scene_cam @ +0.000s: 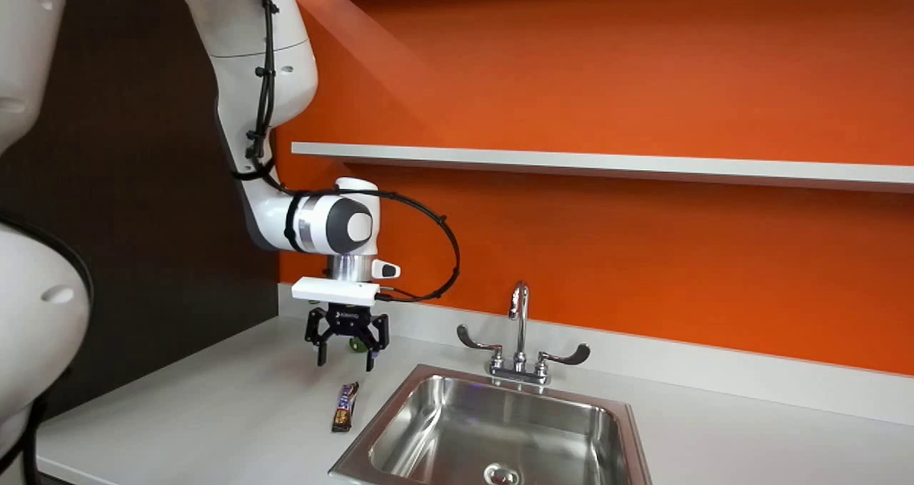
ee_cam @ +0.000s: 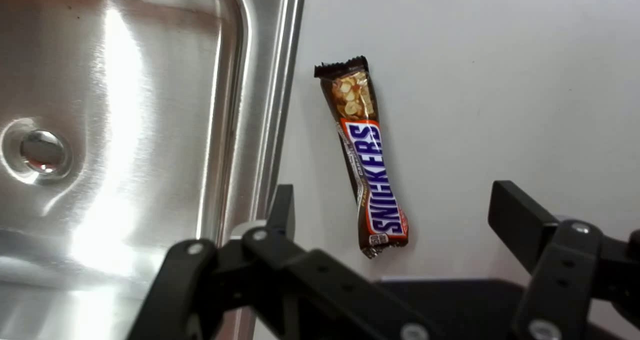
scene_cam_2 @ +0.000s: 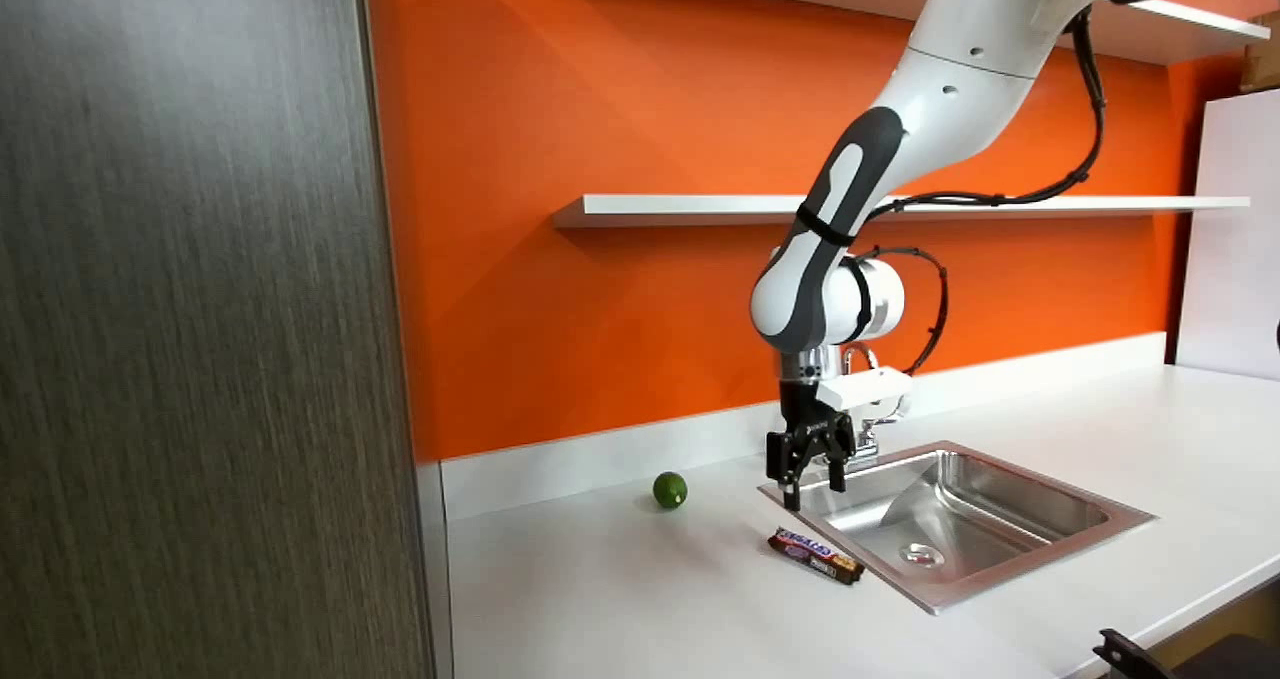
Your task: Put the brown packet on the bottom shelf.
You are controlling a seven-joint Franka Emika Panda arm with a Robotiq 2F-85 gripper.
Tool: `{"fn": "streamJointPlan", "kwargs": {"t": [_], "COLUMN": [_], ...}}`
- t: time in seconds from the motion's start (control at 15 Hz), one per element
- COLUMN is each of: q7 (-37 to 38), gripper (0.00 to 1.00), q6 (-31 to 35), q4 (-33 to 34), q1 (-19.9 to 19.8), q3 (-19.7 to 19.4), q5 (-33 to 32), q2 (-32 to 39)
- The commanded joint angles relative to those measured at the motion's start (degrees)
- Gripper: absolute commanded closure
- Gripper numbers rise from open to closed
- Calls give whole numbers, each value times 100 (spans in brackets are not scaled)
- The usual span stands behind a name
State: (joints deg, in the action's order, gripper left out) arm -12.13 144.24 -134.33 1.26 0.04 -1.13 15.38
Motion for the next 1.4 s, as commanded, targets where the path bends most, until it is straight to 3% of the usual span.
{"fn": "streamJointPlan", "kwargs": {"t": [0.0,0.6,1.33], "q7": [-244,-213,-734], "gripper": [0,0,0], "q6": [154,502,554], "q4": [280,613,647], "q1": [-169,-256,-488], "q3": [164,246,317], "q5": [113,20,-29], "q2": [448,1137,1266]}}
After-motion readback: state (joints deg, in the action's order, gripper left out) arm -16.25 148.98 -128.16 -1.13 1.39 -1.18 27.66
